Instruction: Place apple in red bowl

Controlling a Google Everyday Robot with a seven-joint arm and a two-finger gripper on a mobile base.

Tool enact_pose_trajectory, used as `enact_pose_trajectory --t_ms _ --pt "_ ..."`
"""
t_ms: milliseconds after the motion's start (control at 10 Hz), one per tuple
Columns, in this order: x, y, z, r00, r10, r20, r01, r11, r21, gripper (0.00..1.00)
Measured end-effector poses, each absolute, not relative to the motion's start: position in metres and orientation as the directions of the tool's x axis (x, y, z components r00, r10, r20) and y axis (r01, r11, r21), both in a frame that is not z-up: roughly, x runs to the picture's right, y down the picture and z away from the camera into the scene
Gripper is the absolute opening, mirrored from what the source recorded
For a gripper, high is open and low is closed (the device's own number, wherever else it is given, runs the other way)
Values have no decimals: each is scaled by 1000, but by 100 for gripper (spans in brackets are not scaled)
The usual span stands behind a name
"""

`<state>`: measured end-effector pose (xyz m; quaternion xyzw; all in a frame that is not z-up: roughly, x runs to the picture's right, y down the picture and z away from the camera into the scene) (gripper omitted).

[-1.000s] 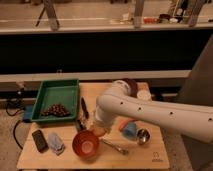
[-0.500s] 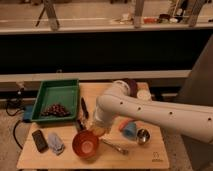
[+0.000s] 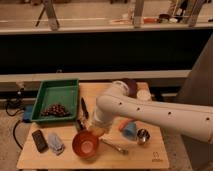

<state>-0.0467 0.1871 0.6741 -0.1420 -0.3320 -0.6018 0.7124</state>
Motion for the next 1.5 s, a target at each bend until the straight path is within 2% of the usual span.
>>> enact_pose_trajectory --t_ms 800,1500 --pt "-98 228 679 -68 -739 671 959 136 248 0" --pt "-112 250 689 -115 -722 682 963 87 255 0"
